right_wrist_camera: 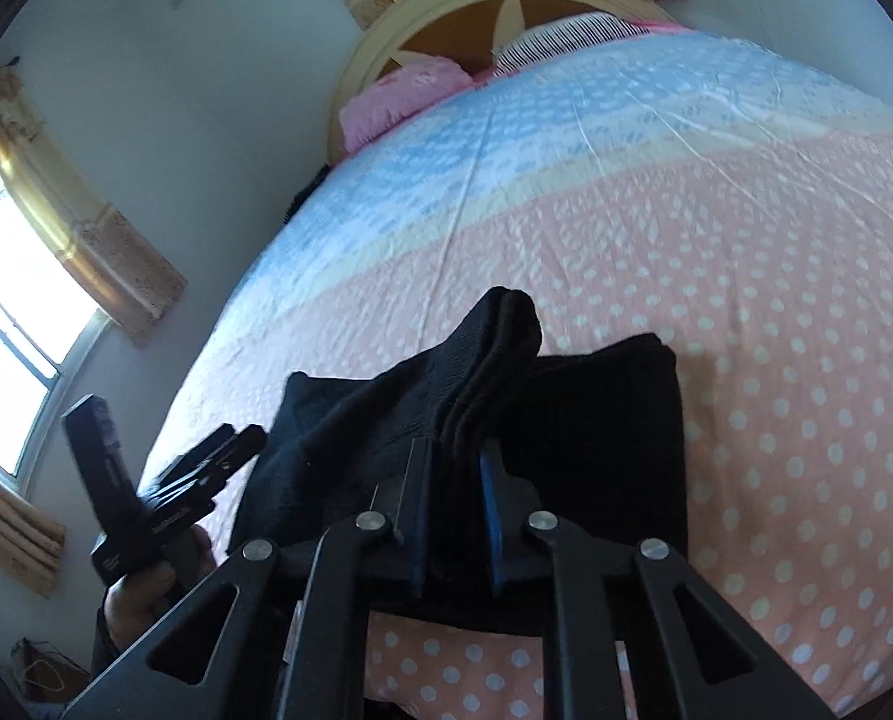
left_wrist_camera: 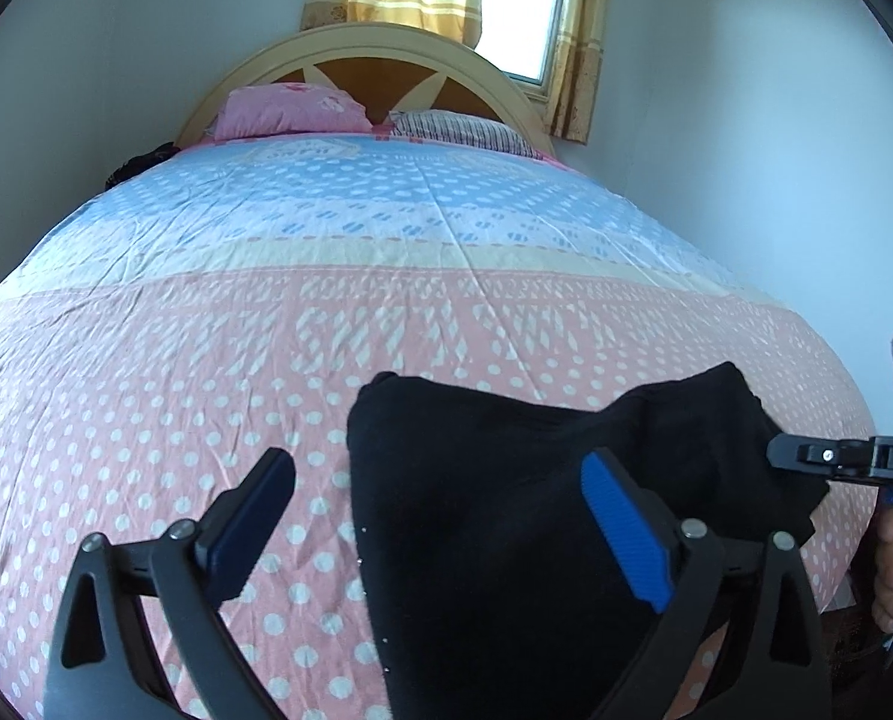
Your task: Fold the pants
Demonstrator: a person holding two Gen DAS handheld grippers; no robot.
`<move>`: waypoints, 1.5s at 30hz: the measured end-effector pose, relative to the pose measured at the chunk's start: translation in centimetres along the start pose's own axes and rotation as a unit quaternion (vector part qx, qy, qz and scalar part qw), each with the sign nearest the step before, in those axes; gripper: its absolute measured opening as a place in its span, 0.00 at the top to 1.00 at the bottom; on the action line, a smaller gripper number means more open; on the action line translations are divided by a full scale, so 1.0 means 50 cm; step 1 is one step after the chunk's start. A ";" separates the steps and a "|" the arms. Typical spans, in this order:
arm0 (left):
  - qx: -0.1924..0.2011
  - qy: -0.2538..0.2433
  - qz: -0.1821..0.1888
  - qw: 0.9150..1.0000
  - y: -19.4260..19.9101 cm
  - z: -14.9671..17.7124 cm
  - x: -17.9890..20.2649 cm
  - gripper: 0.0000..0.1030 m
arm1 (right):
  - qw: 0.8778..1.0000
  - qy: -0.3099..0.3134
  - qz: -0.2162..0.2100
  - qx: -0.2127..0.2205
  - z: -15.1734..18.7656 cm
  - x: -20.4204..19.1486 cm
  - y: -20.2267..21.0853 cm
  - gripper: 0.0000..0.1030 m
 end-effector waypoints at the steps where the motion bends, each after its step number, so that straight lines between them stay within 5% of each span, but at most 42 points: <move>1: -0.002 0.004 0.002 1.000 0.001 0.002 -0.004 0.04 | 1.000 -0.002 -0.003 0.004 0.003 0.008 0.011 0.86; 10: -0.007 0.007 0.005 1.000 -0.008 0.002 -0.001 0.04 | 0.998 -0.063 0.011 -0.009 0.040 0.137 -0.007 0.86; 22: -0.039 0.000 -0.028 0.999 -0.083 0.008 -0.023 0.03 | 0.998 -0.060 0.016 -0.015 0.074 0.157 -0.008 0.83; 24: -0.047 -0.009 -0.030 0.998 -0.089 0.004 -0.021 0.03 | 0.998 -0.055 0.038 -0.012 0.072 0.157 0.002 0.73; 25: -0.049 -0.014 -0.031 0.998 -0.089 0.002 -0.019 0.03 | 0.997 -0.051 0.064 -0.006 0.068 0.155 0.009 0.57; 26: -0.047 -0.018 -0.033 0.998 -0.085 0.000 -0.018 0.03 | 0.995 -0.043 0.088 0.011 0.060 0.149 0.022 0.52; 29: -0.036 -0.026 -0.041 0.998 -0.076 -0.005 -0.018 0.03 | 0.993 -0.001 0.100 0.061 0.025 0.104 0.049 0.52; 32: -0.035 -0.029 -0.051 0.998 -0.076 -0.011 -0.025 0.03 | 0.994 0.047 0.065 0.079 -0.007 0.037 0.041 0.51; 36: -0.035 -0.027 -0.052 0.998 -0.079 -0.017 -0.029 0.03 | 0.994 0.094 0.030 0.052 -0.027 -0.009 -0.023 0.50; 40: -0.038 -0.029 -0.055 0.997 -0.082 -0.016 -0.027 0.03 | 0.996 0.049 0.072 -0.005 -0.018 0.060 -0.093 0.50; 45: -0.043 -0.029 -0.049 0.997 -0.090 -0.012 -0.030 0.03 | 0.998 0.053 0.046 -0.001 -0.001 0.077 -0.083 0.51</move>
Point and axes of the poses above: each gripper's, at about its wrist camera, not at the fingertips, and y roughly against the way its jaws point, x to its right, z to its underside, the point moved 4 cm from there along -y, roughly the way its jaws point, and after that the axes turned 3 degrees about -x, right-handed, at the moved point
